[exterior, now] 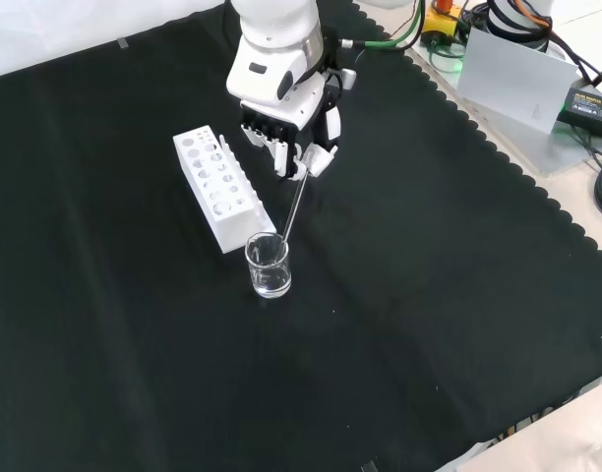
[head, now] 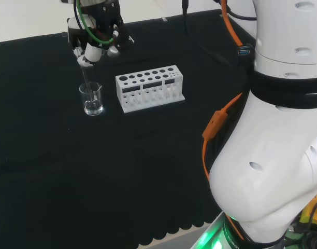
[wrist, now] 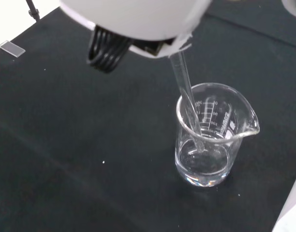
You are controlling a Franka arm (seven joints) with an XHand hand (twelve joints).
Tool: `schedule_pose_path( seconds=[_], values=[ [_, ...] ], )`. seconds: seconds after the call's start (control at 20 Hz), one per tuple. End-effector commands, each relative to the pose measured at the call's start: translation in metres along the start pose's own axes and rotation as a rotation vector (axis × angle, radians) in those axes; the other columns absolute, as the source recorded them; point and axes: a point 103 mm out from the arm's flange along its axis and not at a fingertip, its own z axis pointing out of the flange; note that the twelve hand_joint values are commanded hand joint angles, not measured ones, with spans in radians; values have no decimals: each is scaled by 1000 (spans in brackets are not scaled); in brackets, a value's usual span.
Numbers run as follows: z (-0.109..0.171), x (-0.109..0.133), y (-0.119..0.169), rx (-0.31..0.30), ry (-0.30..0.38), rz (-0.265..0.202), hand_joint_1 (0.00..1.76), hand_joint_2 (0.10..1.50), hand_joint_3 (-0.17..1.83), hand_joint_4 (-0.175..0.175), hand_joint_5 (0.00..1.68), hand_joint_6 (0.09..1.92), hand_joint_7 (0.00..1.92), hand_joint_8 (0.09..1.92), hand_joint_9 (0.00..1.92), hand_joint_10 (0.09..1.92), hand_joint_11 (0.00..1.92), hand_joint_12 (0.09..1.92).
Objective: Put the glass rod back on the white test tube rack.
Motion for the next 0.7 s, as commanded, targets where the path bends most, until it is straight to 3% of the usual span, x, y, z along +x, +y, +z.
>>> schedule_pose_path(
  seconds=[0.05, 0.35, 0.7],
  values=[
    [0, 6, 3, 8, -7, -1, 1187, 546, 997, -175, 1162, 1038, 1638, 654, 1858, 333, 1718, 808],
    [-1, 2, 7, -4, 5, 9, 1187, 545, 997, -175, 1162, 1038, 1637, 654, 1859, 332, 1718, 808],
    [-14, -16, -3, -20, 7, 52, 1187, 545, 997, -175, 1163, 1037, 1637, 654, 1859, 331, 1717, 808]
  ],
)
